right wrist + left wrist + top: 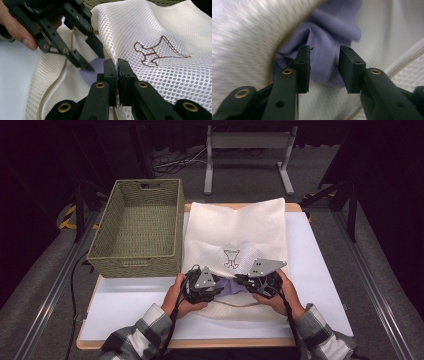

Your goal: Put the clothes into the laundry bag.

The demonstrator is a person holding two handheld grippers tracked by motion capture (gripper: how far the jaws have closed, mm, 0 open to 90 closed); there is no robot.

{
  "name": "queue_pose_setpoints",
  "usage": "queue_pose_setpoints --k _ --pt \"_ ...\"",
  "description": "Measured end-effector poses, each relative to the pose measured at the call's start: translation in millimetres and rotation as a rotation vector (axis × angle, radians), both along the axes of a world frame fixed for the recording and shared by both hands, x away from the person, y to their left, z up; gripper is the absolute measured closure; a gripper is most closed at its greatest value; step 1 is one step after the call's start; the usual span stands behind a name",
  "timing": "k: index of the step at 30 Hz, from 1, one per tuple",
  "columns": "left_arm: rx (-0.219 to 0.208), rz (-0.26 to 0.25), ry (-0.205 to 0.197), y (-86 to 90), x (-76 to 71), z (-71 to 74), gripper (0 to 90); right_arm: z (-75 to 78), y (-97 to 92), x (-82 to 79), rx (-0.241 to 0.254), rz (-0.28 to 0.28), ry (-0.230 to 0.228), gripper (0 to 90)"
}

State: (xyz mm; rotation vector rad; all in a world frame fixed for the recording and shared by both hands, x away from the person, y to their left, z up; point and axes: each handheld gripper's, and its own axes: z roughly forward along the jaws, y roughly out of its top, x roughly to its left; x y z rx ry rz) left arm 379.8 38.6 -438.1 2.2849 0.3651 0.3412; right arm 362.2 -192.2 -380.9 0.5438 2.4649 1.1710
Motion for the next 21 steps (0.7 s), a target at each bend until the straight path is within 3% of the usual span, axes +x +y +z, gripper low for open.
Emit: queue_pose_setpoints --k 2,5,6,13,16,18,21 --pt "0.002 0.005 -0.006 -1.7 0.4 -2.1 59.4 0.0 0.1 -0.2 0.0 0.005 0.001 87.1" --pt "0.065 -0.005 -0.006 -11.3 4.1 -9.5 61.4 -0.3 1.6 -1.1 -0.004 0.022 0.004 86.9" --pt "0.056 -0.007 -0.01 -13.0 4.5 -10.4 61.4 -0.3 1.6 -1.1 -0.004 0.022 0.004 86.9" --pt "0.079 0.004 -0.067 -33.3 11.7 -11.0 85.0 -0.4 4.0 -2.7 -0.012 0.051 0.014 86.8" --pt "0.03 0.017 -0.039 -41.7 15.4 -12.3 86.1 -0.8 4.7 -3.1 -0.019 0.054 0.014 86.8" --pt "0.028 0.014 -0.049 -48.1 16.3 -11.1 86.4 -1.6 4.6 -2.5 -0.023 0.054 0.018 86.8" --pt "-0.023 0.04 -0.066 -57.3 16.4 -9.4 86.8 -2.2 3.9 -1.8 -0.022 0.056 0.02 86.8"
